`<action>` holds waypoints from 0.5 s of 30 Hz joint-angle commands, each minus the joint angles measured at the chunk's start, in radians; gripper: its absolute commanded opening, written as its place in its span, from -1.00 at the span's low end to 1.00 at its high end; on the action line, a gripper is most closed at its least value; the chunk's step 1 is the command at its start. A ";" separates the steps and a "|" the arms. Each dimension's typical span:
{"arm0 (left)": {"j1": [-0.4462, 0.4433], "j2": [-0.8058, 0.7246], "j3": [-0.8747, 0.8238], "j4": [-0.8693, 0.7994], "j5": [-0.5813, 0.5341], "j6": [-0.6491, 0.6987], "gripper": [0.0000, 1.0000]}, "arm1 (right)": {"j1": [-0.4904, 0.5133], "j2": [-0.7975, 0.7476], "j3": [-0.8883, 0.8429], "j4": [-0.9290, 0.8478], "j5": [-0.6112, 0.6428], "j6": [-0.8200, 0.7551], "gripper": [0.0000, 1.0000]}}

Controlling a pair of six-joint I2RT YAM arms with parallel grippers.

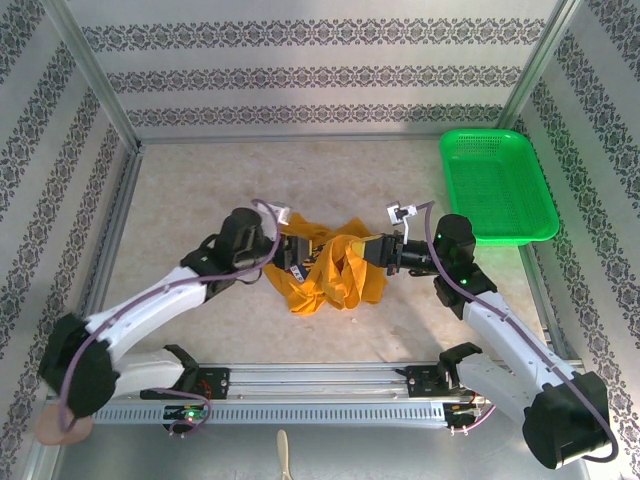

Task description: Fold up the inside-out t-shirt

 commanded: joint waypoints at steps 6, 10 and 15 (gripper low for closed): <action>-0.185 -0.097 -0.022 0.066 -0.195 -0.036 0.13 | -0.013 0.000 -0.007 0.055 0.004 0.028 -1.00; -0.246 0.015 0.028 0.080 -0.241 -0.016 0.26 | -0.014 -0.001 -0.008 0.054 0.015 0.030 -1.00; -0.251 0.115 0.054 0.102 -0.311 -0.021 0.32 | -0.014 -0.005 -0.005 0.053 0.014 0.036 -1.00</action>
